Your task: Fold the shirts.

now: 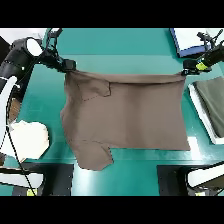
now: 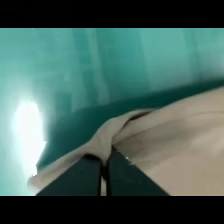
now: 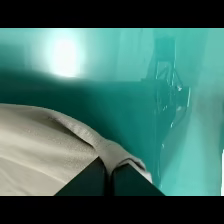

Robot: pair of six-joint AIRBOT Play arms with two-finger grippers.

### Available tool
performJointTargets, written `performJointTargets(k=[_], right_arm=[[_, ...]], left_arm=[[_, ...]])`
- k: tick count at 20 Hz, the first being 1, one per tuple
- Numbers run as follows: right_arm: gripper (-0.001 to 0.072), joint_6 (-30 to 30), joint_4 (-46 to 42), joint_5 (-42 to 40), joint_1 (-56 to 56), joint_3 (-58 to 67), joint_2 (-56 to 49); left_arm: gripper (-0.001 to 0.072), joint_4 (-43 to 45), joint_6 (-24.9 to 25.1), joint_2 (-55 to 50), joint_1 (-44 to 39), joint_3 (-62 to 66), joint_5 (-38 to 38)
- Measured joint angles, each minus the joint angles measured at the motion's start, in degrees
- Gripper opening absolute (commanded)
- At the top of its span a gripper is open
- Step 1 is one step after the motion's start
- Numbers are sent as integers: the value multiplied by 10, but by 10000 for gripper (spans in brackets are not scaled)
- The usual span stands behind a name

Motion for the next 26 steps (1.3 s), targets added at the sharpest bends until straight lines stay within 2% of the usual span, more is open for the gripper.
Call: performJointTargets(k=[5,8,9,10,12,16,19,26], right_arm=[[22,-14,-10,-6,-3,-115,50],[22,-17,-14,-28,-12,-201,84],[23,-18,-14,-35,-15,-224,93],[53,-18,-14,-41,-16,-245,101],[450,-18,-15,-50,-18,-281,115],[458,-19,-13,-40,-25,-296,131],[456,-19,-12,-17,-37,-313,168],[451,-19,0,-40,-51,-424,310]], left_arm=[[26,2,13,-5,0,-42,-106],[32,-12,15,-6,0,-94,-123],[268,-16,15,-6,0,-109,-125],[551,-18,13,-6,0,-120,-126],[505,-23,7,-4,0,-134,-128],[505,-22,4,31,0,-147,-136],[505,-6,-2,101,0,-184,-156],[506,-22,-67,315,0,-440,-170]])
